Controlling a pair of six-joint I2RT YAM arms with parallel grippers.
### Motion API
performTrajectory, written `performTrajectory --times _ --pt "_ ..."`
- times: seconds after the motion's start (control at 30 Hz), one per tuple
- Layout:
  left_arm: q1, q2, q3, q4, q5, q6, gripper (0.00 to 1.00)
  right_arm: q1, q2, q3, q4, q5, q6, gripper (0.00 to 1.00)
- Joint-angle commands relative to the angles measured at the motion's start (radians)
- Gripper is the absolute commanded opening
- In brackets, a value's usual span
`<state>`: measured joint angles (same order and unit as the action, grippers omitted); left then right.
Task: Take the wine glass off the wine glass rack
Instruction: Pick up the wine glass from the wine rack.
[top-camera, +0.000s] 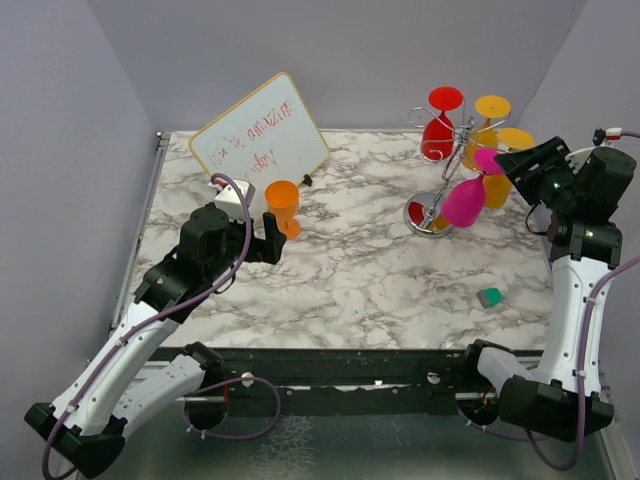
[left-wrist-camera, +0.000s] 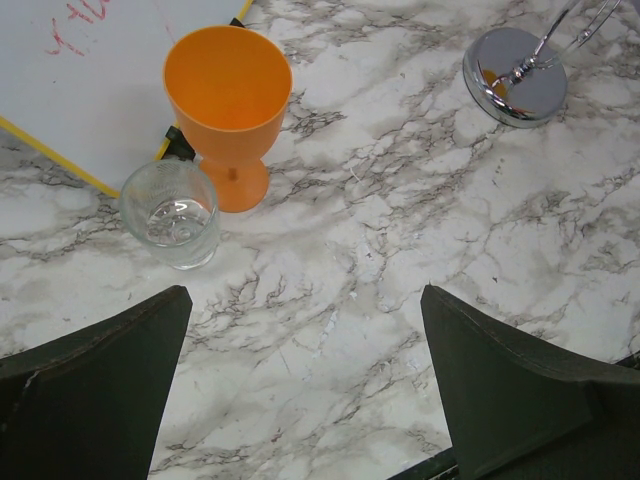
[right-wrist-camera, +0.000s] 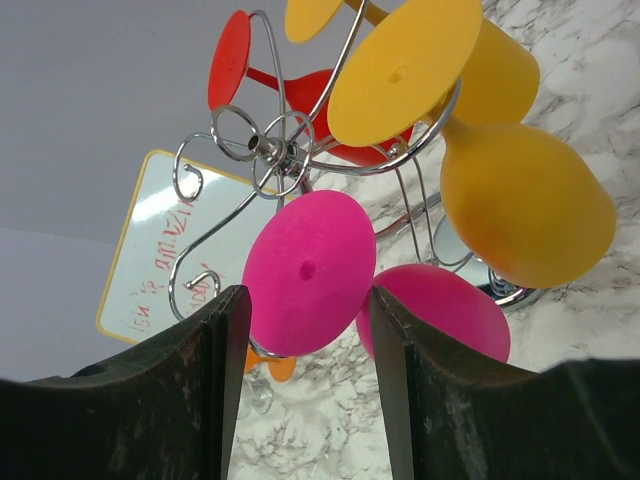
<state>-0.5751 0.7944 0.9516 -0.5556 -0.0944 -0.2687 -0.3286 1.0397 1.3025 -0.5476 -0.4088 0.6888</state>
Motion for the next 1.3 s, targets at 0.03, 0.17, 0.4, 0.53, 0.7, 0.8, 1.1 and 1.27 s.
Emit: performTrajectory --times 0.03,0.17,0.4,0.53,0.7,0.8,1.1,1.27 --pt "0.006 -0.015 0.001 0.0 0.002 -0.002 0.99 -0.006 -0.014 -0.029 0.037 -0.015 0.012 0.55" --pt "0.006 -0.018 0.001 0.0 0.004 -0.004 0.99 -0.006 -0.015 -0.046 0.046 -0.009 0.021 0.54" --pt "0.006 -0.02 -0.001 -0.001 0.004 -0.008 0.99 -0.006 -0.019 -0.063 0.078 -0.032 0.023 0.44" --pt "0.006 -0.015 0.001 -0.001 0.004 -0.007 0.99 -0.006 -0.018 -0.041 0.064 -0.032 0.007 0.43" --pt "0.006 -0.009 -0.001 -0.001 0.005 -0.006 0.99 -0.006 -0.024 -0.044 0.061 -0.034 0.001 0.34" --pt "0.007 -0.01 0.001 -0.001 0.005 -0.002 0.99 -0.006 -0.026 -0.046 0.067 -0.037 0.003 0.24" --pt "0.006 -0.012 -0.001 -0.003 0.006 -0.004 0.99 -0.006 -0.03 -0.031 0.061 -0.052 0.004 0.14" --pt "0.007 -0.017 -0.003 -0.003 0.011 -0.004 0.99 -0.006 -0.03 -0.034 0.066 -0.092 0.055 0.13"
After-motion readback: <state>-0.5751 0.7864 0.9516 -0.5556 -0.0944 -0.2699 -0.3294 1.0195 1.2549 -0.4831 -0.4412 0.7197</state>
